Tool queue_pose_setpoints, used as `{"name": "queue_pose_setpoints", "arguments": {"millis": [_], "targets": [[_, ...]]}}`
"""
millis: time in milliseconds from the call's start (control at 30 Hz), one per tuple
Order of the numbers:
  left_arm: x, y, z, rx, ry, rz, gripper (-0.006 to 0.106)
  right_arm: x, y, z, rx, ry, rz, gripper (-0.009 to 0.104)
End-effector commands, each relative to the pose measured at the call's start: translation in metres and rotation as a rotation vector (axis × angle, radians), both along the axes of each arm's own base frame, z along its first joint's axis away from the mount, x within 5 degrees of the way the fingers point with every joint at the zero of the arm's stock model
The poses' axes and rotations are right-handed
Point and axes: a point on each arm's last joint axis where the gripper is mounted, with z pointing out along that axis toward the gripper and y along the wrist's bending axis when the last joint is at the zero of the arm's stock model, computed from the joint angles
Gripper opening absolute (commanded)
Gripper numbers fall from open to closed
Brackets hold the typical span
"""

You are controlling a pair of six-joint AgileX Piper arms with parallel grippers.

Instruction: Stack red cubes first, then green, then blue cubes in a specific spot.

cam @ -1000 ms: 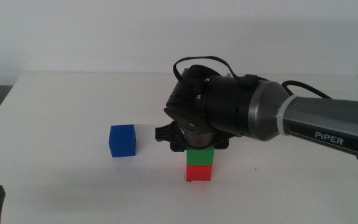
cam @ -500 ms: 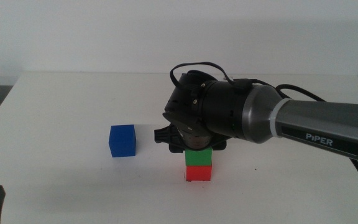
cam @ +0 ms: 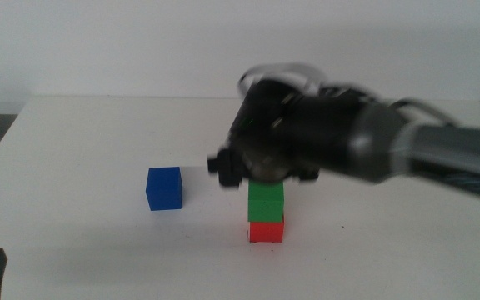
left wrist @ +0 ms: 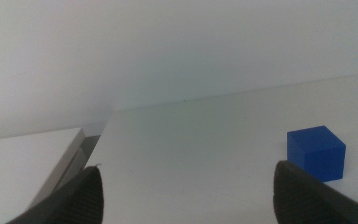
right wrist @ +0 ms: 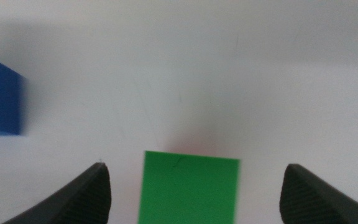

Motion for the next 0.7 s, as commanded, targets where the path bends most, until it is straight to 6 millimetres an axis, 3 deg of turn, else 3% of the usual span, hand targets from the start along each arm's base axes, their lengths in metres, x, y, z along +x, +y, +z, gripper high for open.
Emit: {"name": "queue_pose_setpoints", "arguments": {"millis": [0,100,200,533,667], "targets": [[0.000,0.000,0.001,-0.006,-0.016,0.000,0.094,-0.014,-0.014,0.049,0.020,-0.098,0.046,0.093],[0.000,0.000,0.001,-0.006,-0.016,0.000,0.094,-0.042,-0.037,0.091,0.044,-0.167,0.120,0.093],[0.000,0.000,0.001,-0.006,-0.016,0.000,0.094,-0.068,-0.064,0.111,0.057,-0.193,0.232,0.093],[0.000,0.000,0.001,-0.006,-0.016,0.000,0.094,-0.157,-0.165,0.136,0.160,-0.320,0.517,0.093],[0.000,0.000,0.001,-0.006,-0.016,0.000,0.094,-0.189,-0.194,0.143,0.201,-0.381,0.632,0.093]]}}
